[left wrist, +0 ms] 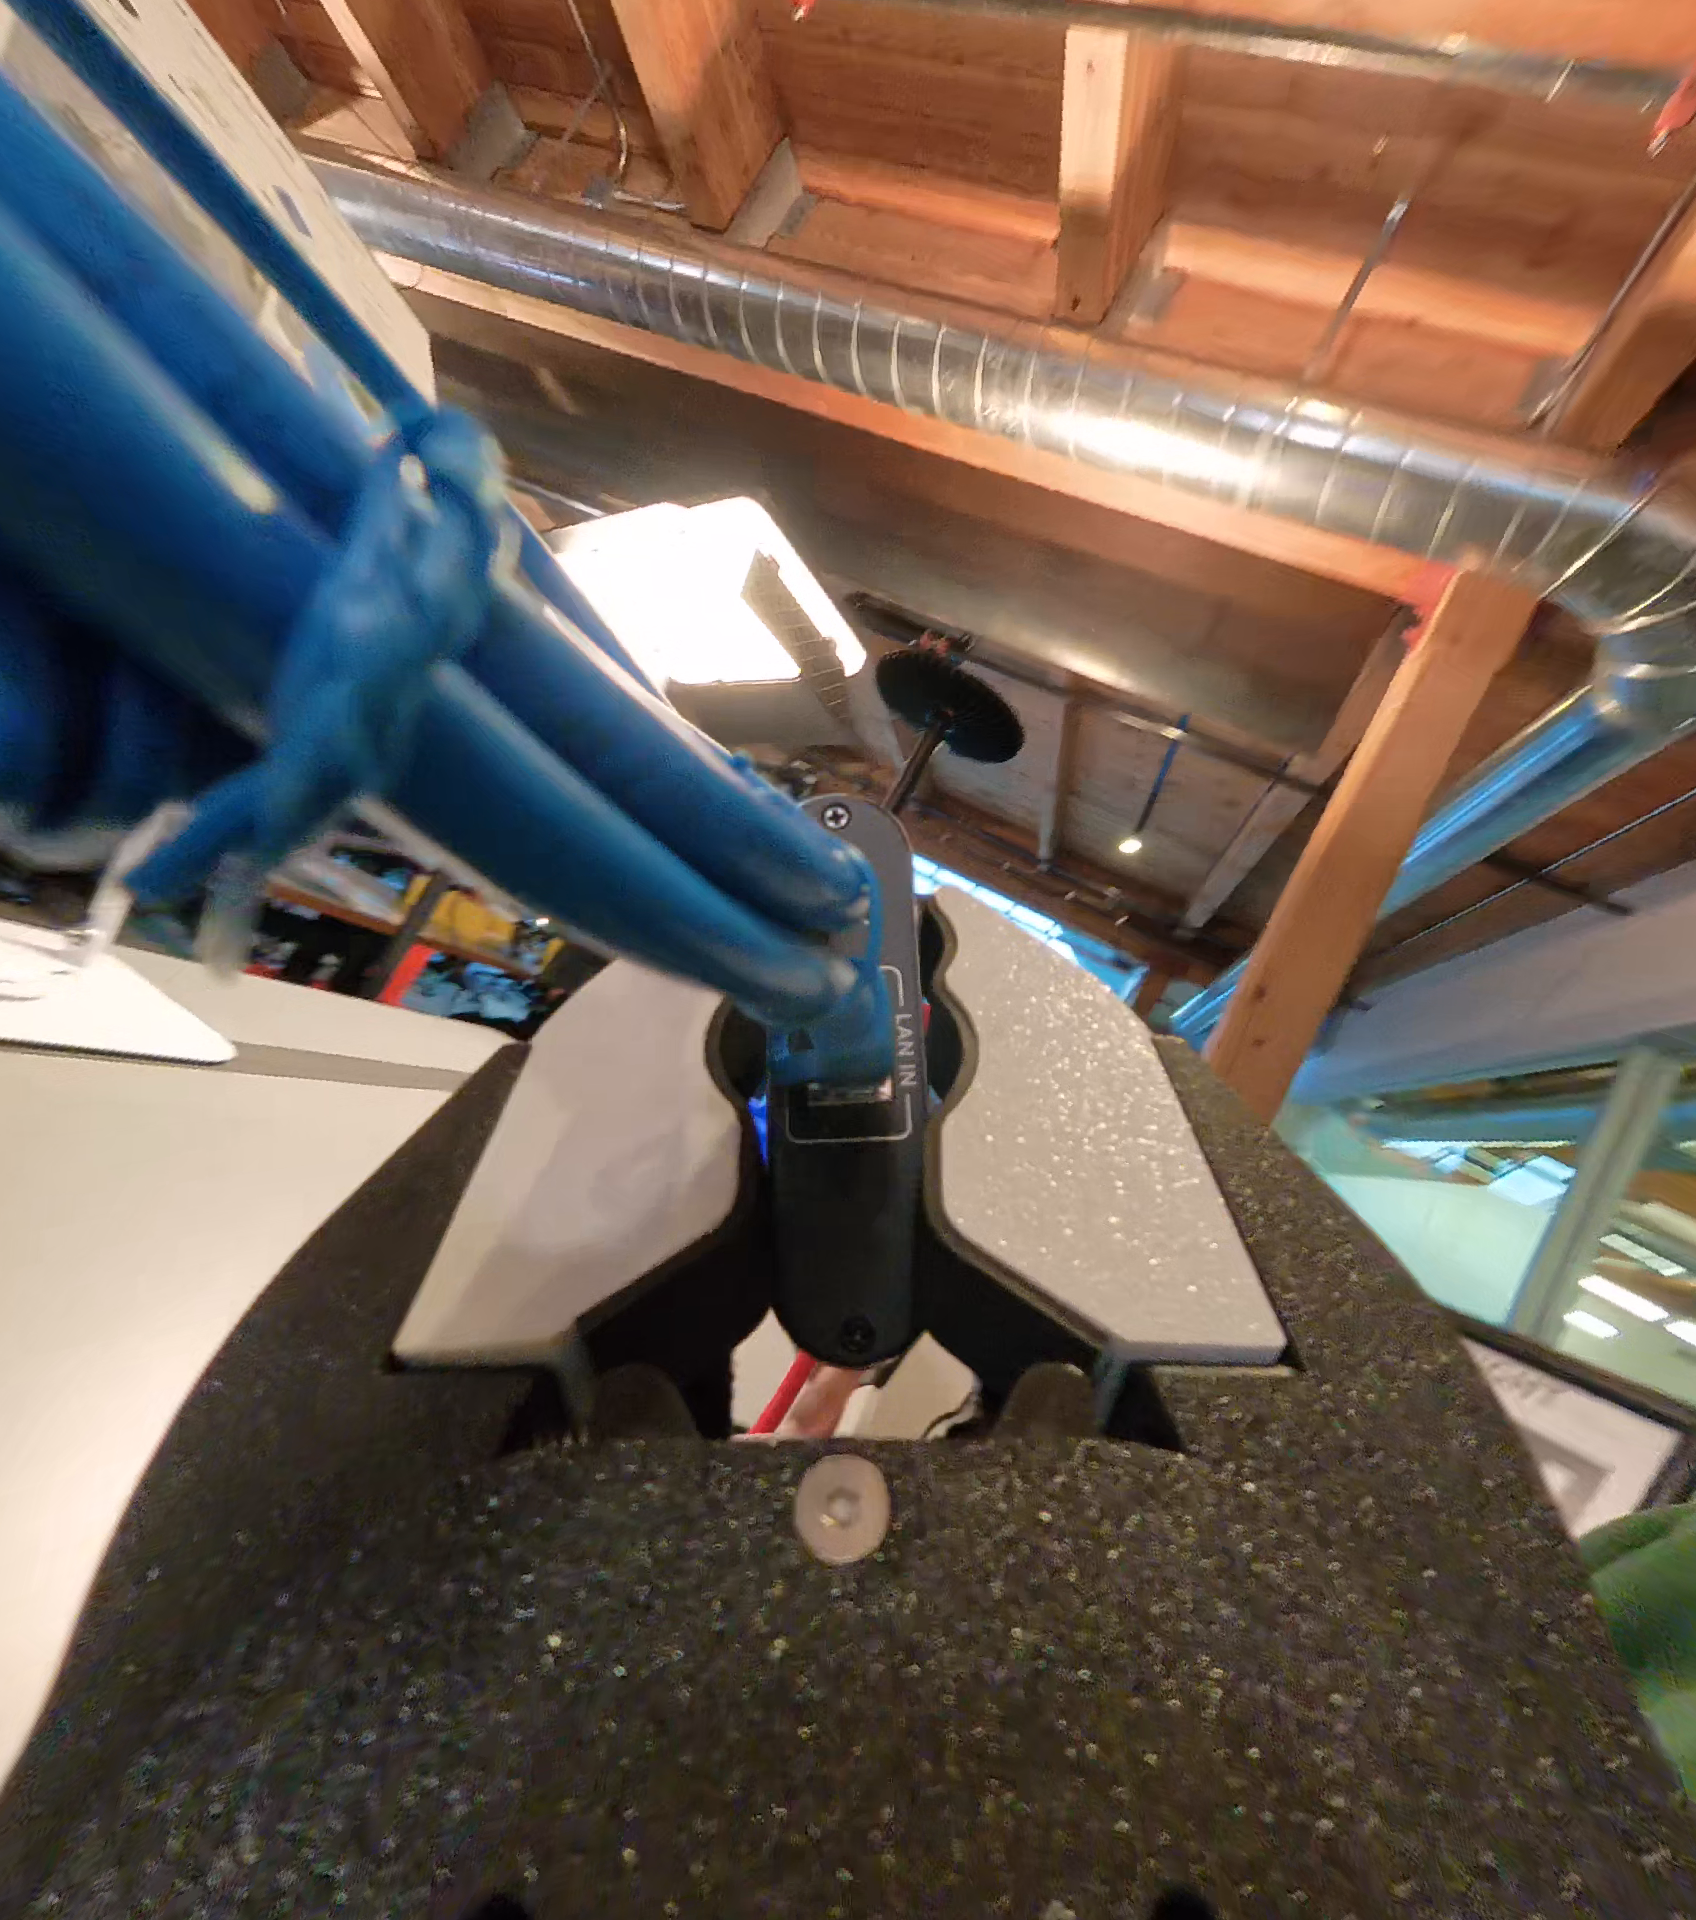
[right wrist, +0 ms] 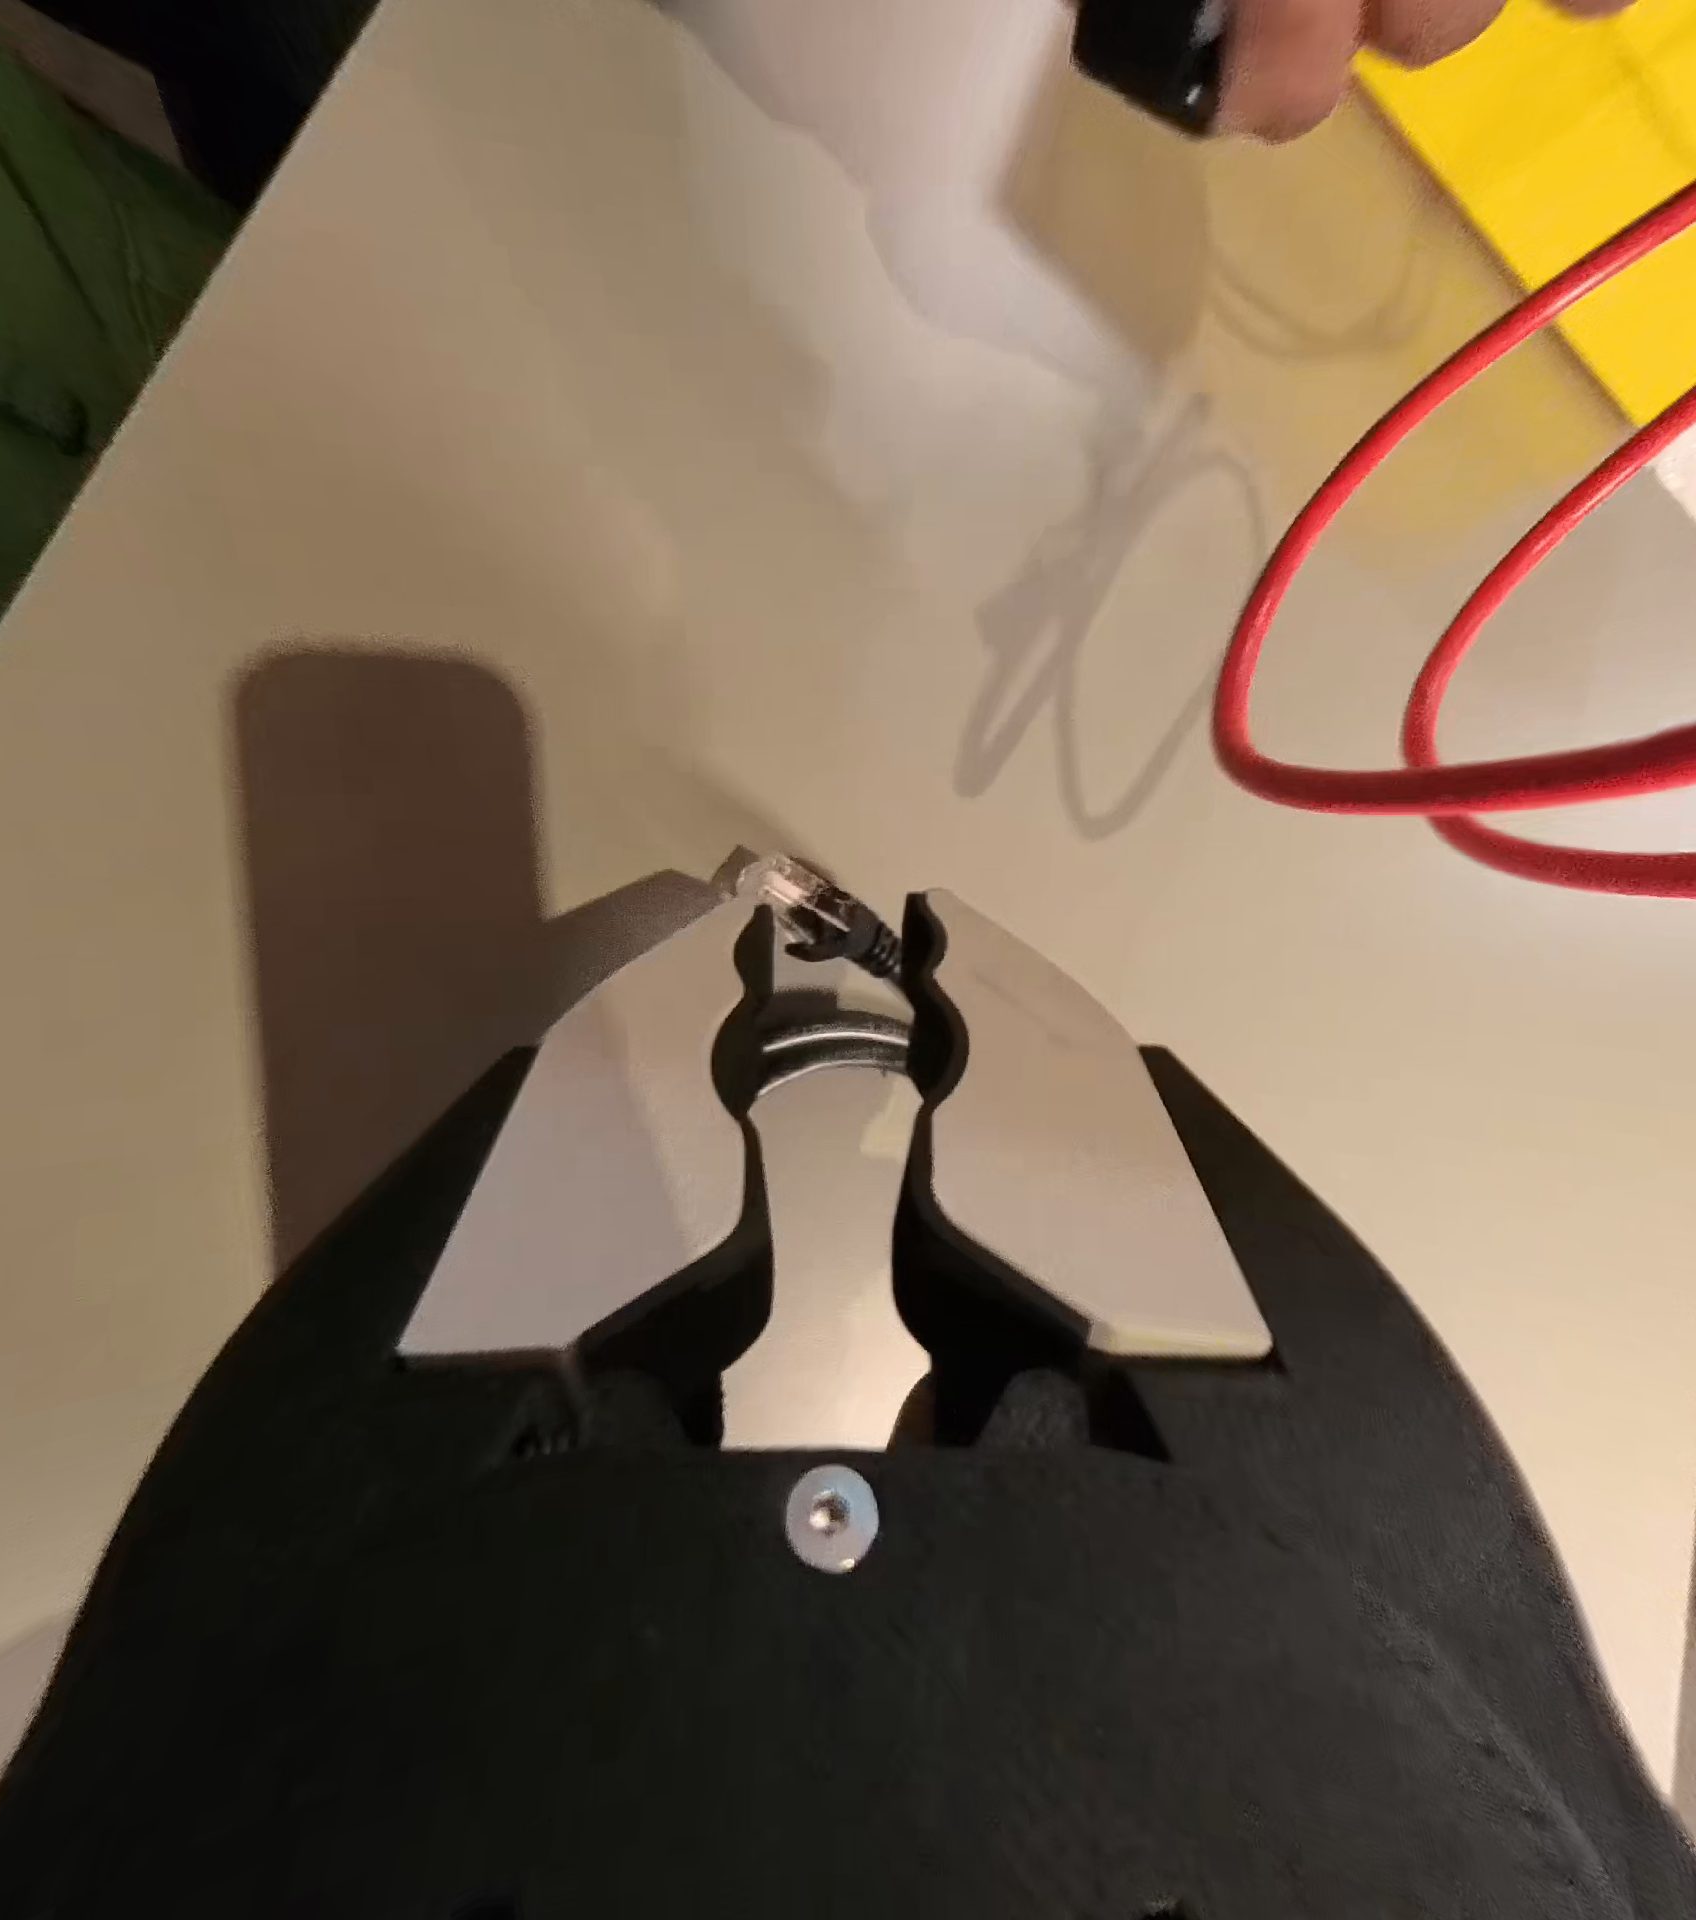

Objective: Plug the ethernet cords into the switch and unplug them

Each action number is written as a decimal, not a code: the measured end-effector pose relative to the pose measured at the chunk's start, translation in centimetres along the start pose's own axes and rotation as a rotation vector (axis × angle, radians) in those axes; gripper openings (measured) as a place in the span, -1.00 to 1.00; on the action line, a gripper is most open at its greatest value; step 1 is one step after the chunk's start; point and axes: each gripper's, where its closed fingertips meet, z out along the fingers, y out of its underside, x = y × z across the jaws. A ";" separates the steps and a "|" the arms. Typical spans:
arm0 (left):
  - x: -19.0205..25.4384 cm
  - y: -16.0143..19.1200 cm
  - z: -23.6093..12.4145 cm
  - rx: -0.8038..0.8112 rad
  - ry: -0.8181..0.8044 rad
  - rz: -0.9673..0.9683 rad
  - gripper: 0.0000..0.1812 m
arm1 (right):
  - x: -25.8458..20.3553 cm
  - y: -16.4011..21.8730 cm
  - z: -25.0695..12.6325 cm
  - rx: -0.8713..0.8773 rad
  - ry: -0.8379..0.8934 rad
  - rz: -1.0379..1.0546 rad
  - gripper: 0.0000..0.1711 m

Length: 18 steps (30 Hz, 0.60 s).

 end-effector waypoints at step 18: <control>2.4 -2.2 -0.6 0.179 0.212 -0.119 -0.70 | 3.3 -3.3 -0.5 0.105 0.257 -0.148 -0.76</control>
